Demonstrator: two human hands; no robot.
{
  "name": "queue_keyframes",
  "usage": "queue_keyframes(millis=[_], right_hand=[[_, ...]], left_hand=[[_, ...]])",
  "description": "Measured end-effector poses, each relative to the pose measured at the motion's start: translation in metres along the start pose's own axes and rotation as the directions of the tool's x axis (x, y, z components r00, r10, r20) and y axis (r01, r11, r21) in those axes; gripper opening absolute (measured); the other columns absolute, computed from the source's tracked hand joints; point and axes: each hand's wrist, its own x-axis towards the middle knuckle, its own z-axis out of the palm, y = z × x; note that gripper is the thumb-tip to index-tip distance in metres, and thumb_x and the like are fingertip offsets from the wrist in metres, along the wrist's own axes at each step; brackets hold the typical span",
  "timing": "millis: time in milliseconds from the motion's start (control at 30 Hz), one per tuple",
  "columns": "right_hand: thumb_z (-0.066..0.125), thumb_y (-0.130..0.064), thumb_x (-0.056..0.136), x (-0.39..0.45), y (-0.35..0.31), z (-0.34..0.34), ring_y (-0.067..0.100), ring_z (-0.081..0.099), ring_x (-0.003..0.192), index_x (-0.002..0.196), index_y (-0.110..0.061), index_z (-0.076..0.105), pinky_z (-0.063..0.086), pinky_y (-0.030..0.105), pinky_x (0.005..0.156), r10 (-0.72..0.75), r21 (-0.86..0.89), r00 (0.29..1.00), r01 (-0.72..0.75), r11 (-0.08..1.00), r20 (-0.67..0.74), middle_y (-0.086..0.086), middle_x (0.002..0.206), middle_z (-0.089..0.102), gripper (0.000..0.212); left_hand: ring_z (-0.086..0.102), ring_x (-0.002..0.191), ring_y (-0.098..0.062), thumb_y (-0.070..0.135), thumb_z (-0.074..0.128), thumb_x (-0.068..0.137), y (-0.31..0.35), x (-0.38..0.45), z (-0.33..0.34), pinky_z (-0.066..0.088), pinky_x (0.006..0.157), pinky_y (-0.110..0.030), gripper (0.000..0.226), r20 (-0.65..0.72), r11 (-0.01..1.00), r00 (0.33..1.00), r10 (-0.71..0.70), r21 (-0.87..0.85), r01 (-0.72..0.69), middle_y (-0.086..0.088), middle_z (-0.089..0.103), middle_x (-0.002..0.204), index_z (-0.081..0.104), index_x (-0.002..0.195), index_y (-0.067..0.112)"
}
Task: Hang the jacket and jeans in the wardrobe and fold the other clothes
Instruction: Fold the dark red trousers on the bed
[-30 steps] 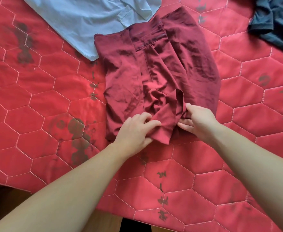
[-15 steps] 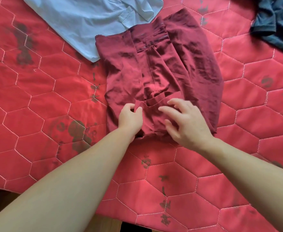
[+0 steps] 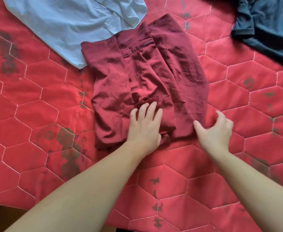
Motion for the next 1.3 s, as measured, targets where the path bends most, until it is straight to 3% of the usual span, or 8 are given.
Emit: queue_keyframes(millis=[133,200,367,467,633,900,1100,1300], right_hand=[[0.075,-0.023,0.078,0.008,-0.01,0.0,0.021,0.064,0.071,0.124,-0.015,0.047,0.052,0.037,0.075,0.157,0.34,0.954,-0.24,0.909,0.254,0.006,0.085,0.067,0.055],[0.07,-0.008,0.08,0.009,-0.023,0.004,0.018,0.056,0.054,0.122,-0.014,0.046,0.046,0.033,0.056,0.184,0.469,0.916,-0.346,0.813,0.357,0.008,0.072,0.065,0.048],[0.056,-0.009,0.082,-0.013,-0.068,0.002,0.006,0.042,0.051,0.099,-0.011,0.052,0.034,0.019,0.05,-0.252,0.364,0.934,0.149,0.919,0.254,-0.006,0.061,0.049,0.017],[0.05,-0.013,0.084,-0.035,-0.086,0.007,0.022,0.058,0.077,0.123,-0.019,0.043,0.039,0.034,0.063,-0.546,0.168,0.743,0.525,0.834,0.387,-0.003,0.084,0.061,0.041],[0.045,-0.017,0.087,-0.051,-0.083,0.024,0.036,0.06,0.099,0.139,-0.019,0.03,0.041,0.039,0.071,-0.576,-0.132,0.566,0.771,0.623,0.589,0.005,0.111,0.059,0.054],[0.043,-0.02,0.086,-0.051,-0.061,0.029,0.033,0.06,0.097,0.152,-0.032,0.007,0.042,0.038,0.072,-0.549,-0.115,0.488,0.809,0.577,0.678,0.0,0.119,0.057,0.076],[0.043,-0.025,0.086,-0.042,-0.067,0.033,0.032,0.059,0.098,0.15,-0.033,0.01,0.038,0.036,0.07,-0.555,-0.091,0.448,0.828,0.553,0.701,0.003,0.11,0.061,0.072],[0.06,-0.033,0.089,0.005,-0.096,0.029,0.013,0.06,0.08,0.106,-0.028,0.061,0.044,0.027,0.076,-0.575,0.118,0.712,0.583,0.804,0.403,-0.007,0.088,0.069,0.018]], left_hand=[[0.031,0.138,-0.026,0.039,0.063,0.079,0.026,0.008,-0.007,0.027,0.109,-0.048,0.07,0.011,0.989,0.999,0.036,-0.146,-0.034,-0.003,0.03,0.156,0.043,0.144,0.022],[0.019,0.144,-0.02,0.047,0.055,0.089,0.035,0.016,-0.014,0.018,0.115,-0.044,0.065,0.189,0.896,0.977,-0.1,-0.41,0.171,0.003,0.023,0.159,0.035,0.148,0.028],[0.052,0.122,-0.007,0.046,0.057,0.093,0.027,0.036,-0.045,0.037,0.108,-0.029,0.043,0.398,0.093,0.878,-0.266,-0.896,0.434,0.005,0.059,0.133,0.057,0.132,0.028],[0.064,0.087,-0.013,0.046,0.058,0.093,0.01,0.047,-0.06,0.051,0.088,-0.033,0.022,0.547,-0.32,0.806,-0.227,-0.823,0.469,0.007,0.067,0.087,0.065,0.091,0.025],[0.048,0.052,-0.012,0.022,0.065,0.09,-0.018,0.051,-0.047,0.036,0.045,-0.017,0.014,0.503,-0.014,0.8,-0.327,-0.849,0.528,0.005,0.054,0.059,0.061,0.077,0.016],[0.064,0.076,-0.015,0.023,0.063,0.09,-0.031,0.046,-0.029,0.049,0.066,-0.028,0.011,0.567,-0.212,0.733,-0.376,-0.823,0.527,0.001,0.07,0.082,0.068,0.09,0.014],[0.059,0.105,-0.027,0.022,0.069,0.079,-0.031,0.094,-0.041,0.044,0.086,-0.03,0.043,0.248,0.27,0.779,-0.576,-0.842,0.468,-0.005,0.067,0.113,0.056,0.121,0.021],[0.06,0.104,-0.027,0.021,0.057,0.085,-0.048,0.135,-0.048,0.047,0.093,-0.036,0.036,0.122,0.445,0.824,-0.554,-0.793,0.417,-0.006,0.067,0.11,0.058,0.12,0.026]])
